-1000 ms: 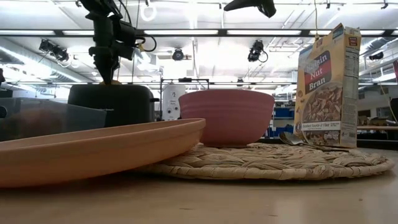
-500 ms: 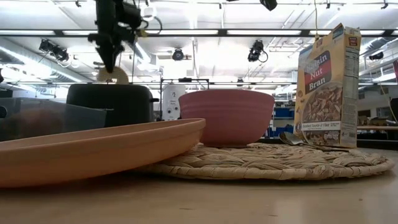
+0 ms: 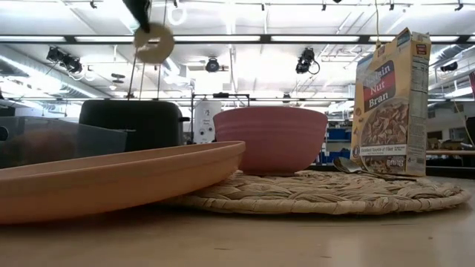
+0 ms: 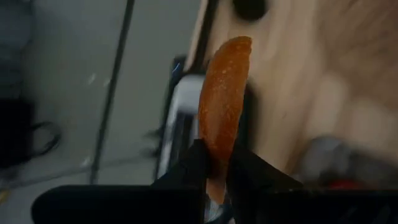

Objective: Arrange a breakfast setting
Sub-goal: Put the brown bread on the orange plate

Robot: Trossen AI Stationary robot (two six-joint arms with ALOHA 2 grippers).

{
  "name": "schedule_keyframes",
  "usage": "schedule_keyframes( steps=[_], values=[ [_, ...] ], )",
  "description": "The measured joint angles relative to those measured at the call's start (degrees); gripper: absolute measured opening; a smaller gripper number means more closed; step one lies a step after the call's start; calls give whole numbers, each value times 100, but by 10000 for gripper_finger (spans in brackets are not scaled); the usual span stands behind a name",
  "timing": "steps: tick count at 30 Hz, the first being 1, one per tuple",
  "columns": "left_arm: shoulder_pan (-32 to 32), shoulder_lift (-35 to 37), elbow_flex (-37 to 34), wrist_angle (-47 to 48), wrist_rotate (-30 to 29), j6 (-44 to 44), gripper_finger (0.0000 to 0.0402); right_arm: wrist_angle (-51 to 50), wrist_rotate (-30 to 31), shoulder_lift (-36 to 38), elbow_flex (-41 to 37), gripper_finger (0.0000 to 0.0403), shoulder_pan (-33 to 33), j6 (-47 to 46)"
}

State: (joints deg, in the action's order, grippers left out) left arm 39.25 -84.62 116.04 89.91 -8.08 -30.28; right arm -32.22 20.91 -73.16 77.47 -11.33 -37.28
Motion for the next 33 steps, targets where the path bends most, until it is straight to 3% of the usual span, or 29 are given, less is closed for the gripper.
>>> schedule_keyframes(
  steps=[5,9,15,19,27,33],
  values=[
    [-714,0,259,6,1283,1372,47,-278,-2,87,0,245,-189,-1],
    [-1502,2,218,8,1888,2299,47,-345,61,129,0,245,-336,80],
    [-3042,-4,-501,7,1983,3483,47,-350,306,129,0,245,-692,-65],
    [-4030,1,-1403,-329,1948,4405,47,-349,681,129,0,245,-1045,-408],
    [-5733,-16,-3552,-3403,1935,6306,47,-206,1257,118,0,245,-1591,-1355],
    [-6079,-129,-5057,-5859,1833,7976,47,161,1270,115,0,245,-1908,-1921]
  ],
)
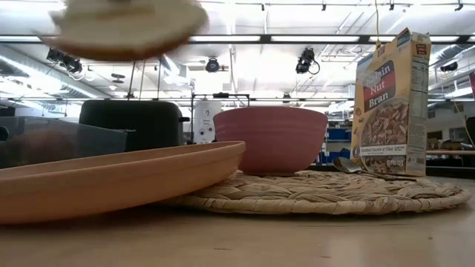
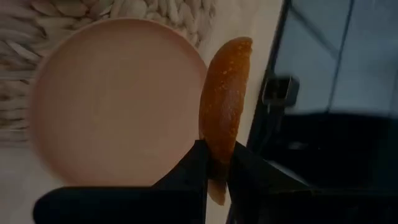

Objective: Arrange a breakfast setting
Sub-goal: Put the brown bread on the orange plate, then adjust the orange plate

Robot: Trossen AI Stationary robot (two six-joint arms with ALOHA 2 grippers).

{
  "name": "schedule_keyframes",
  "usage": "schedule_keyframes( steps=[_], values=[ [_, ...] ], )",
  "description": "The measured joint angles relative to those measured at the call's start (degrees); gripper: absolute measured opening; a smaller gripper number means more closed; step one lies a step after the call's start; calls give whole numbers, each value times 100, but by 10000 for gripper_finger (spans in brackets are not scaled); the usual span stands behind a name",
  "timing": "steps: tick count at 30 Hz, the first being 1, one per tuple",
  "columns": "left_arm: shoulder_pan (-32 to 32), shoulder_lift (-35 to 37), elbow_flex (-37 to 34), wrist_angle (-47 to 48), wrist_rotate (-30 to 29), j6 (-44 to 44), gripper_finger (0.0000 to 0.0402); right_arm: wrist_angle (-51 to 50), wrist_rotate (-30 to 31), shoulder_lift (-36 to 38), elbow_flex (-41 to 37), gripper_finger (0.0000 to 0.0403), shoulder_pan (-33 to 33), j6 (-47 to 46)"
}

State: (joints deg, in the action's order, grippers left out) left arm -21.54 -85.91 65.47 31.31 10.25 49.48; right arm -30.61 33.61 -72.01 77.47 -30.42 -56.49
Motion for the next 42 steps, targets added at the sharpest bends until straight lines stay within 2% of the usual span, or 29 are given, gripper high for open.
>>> schedule_keyframes(
  steps=[5,12,20,29,34,40,42],
  values=[
    [101,-3,-1046,-1412,-313,1198,47,261,379,-2,1,245,-266,-164],
    [384,-2,-1758,-1695,-293,1748,47,562,601,-58,2,245,-467,-198],
    [742,0,-1822,-1937,-330,1762,66,600,581,-205,2,245,-451,-144],
    [767,0,-1822,-2034,437,1586,151,660,550,-190,2,245,-299,167],
    [666,0,-1822,-2035,463,1539,184,662,366,-190,2,245,-61,347],
    [871,0,-1822,-1943,418,1289,193,662,-143,-190,2,245,233,428],
    [868,3,-1822,-1941,198,1228,191,664,-220,-188,2,245,300,460]
  ],
)
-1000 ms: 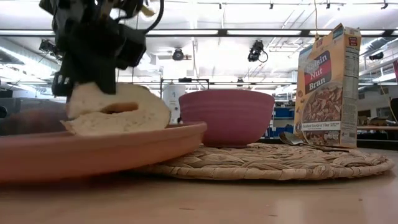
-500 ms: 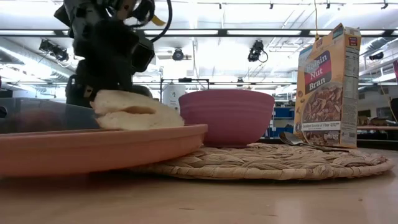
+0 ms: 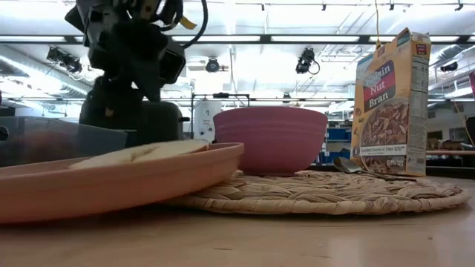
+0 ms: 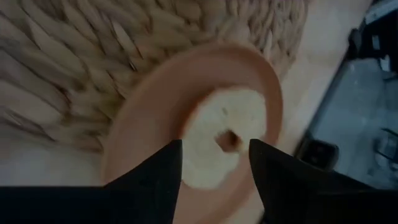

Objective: Arrange a breakfast setting
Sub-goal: Adjust the orange plate

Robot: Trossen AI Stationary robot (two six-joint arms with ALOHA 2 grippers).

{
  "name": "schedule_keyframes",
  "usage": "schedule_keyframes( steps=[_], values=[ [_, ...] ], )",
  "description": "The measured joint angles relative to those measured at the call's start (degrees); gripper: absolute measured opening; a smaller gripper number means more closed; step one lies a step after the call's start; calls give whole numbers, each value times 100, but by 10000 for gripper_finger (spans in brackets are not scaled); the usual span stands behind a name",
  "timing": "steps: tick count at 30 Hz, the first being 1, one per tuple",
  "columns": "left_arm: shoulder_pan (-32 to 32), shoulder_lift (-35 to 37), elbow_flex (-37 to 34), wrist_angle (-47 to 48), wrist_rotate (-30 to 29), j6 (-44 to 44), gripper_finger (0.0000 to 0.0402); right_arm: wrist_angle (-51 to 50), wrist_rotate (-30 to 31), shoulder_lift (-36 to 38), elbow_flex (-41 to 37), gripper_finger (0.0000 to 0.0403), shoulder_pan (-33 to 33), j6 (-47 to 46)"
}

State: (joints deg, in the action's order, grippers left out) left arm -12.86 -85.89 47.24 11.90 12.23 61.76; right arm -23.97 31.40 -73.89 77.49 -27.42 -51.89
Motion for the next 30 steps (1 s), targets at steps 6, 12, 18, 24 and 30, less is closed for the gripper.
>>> schedule_keyframes(
  steps=[6,12,18,24,30],
  values=[
    [-255,-239,-4,-51,-980,-823,179,-2,-103,0,0,245,103,58],
    [-287,-519,-4,-51,-1600,-1470,173,0,-119,2,0,245,146,64],
    [-193,-575,-2,-56,-2291,-1976,172,0,-205,2,0,245,244,63],
    [99,-575,-2,-101,-2428,-2239,172,36,-298,2,0,245,327,63],
    [441,-511,-2,-13,-2258,-2915,171,35,-364,2,0,245,363,100]
  ],
)
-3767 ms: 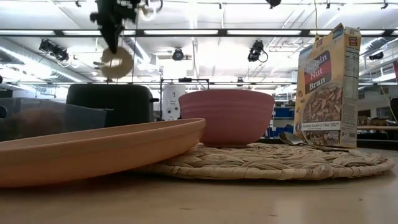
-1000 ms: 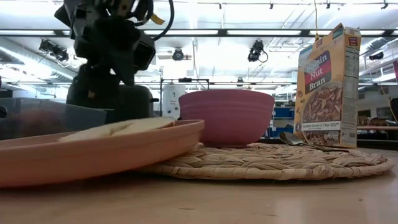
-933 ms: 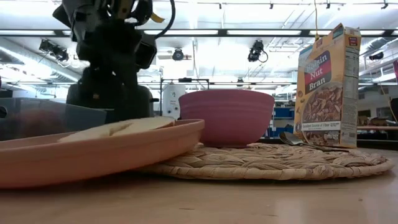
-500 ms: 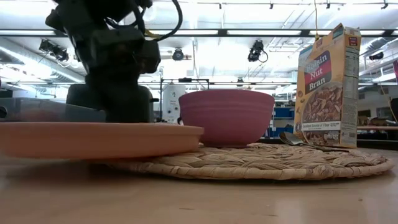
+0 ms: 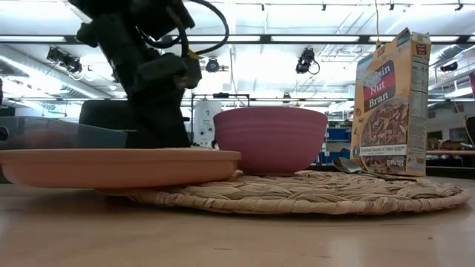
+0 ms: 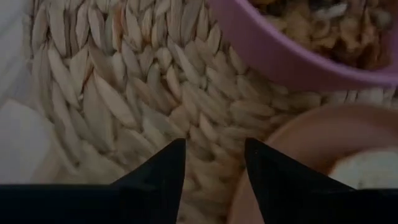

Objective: Arrange a breakfast setting
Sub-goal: Adjust the orange plate

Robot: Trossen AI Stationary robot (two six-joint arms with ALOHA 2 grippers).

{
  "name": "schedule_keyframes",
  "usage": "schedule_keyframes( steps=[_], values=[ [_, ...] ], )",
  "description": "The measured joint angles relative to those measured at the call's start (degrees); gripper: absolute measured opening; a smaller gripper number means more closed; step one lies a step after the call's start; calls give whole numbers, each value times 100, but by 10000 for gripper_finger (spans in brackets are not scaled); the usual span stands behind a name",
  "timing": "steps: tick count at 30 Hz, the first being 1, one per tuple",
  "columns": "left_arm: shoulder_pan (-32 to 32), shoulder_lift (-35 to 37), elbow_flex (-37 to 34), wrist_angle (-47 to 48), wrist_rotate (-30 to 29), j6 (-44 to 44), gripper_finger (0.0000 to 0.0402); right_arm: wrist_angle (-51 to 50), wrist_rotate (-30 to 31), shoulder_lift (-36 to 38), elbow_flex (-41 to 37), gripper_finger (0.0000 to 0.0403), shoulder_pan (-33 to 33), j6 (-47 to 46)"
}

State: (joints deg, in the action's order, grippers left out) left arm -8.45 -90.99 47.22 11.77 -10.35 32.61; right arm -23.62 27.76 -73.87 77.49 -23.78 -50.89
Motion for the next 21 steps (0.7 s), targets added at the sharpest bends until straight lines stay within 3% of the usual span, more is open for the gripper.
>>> schedule_keyframes(
  steps=[5,11,16,21],
  values=[
    [48,407,272,1184,499,-62,171,-14,-107,2,0,245,8,89],
    [-570,561,531,2724,1459,122,171,-85,-107,4,-2,245,8,184],
    [-1562,546,533,2646,1885,1231,171,-108,-104,4,-2,245,61,344],
    [-2545,487,535,2371,1641,2400,172,-135,-102,4,-2,245,177,485]
  ],
)
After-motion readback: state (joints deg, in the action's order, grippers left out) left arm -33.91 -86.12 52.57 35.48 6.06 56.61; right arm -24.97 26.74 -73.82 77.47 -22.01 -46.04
